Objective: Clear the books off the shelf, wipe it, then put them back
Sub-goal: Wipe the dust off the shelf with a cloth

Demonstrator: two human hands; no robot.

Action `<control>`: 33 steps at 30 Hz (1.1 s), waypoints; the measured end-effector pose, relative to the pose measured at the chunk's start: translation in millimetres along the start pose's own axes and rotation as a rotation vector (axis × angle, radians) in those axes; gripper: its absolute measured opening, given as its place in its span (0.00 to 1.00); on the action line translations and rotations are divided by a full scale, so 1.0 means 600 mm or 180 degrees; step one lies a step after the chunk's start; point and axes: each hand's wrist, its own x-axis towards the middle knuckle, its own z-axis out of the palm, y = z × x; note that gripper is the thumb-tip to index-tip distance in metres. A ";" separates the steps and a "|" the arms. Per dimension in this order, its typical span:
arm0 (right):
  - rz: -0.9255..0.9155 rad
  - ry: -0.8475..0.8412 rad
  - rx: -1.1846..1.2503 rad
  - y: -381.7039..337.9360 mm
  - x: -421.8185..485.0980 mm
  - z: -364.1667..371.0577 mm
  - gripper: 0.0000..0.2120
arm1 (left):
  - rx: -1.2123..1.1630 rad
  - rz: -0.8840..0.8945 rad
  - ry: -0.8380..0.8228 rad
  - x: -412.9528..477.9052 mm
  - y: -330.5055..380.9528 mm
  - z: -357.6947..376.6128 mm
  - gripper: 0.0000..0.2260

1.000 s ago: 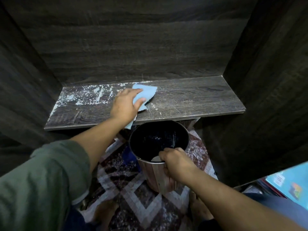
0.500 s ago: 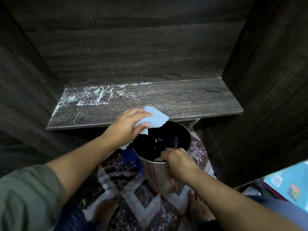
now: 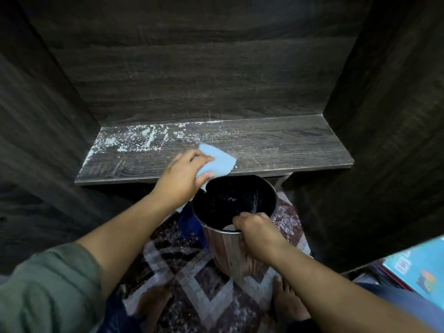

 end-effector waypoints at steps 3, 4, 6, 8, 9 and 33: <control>0.0006 0.0024 0.0051 -0.001 0.005 0.000 0.13 | 0.0065 0.0071 -0.0292 -0.003 -0.021 0.010 0.18; -0.0002 0.0038 0.0044 -0.003 0.007 -0.001 0.13 | -0.0006 0.0026 -0.0176 0.000 -0.028 0.007 0.18; -0.0012 0.0057 0.0031 -0.006 0.010 -0.001 0.13 | -0.0088 -0.0040 0.0149 0.011 -0.043 -0.001 0.18; 0.0000 0.0042 0.0012 -0.009 0.014 -0.001 0.12 | -0.0014 -0.0135 0.0411 0.033 -0.063 -0.016 0.17; -0.0002 0.0036 -0.0002 -0.009 0.015 0.000 0.12 | 0.0061 -0.0200 0.0532 0.046 -0.075 -0.023 0.17; 0.0192 0.0072 0.0219 0.006 0.022 0.020 0.10 | 0.0541 -0.0402 -0.0030 0.131 -0.100 0.040 0.20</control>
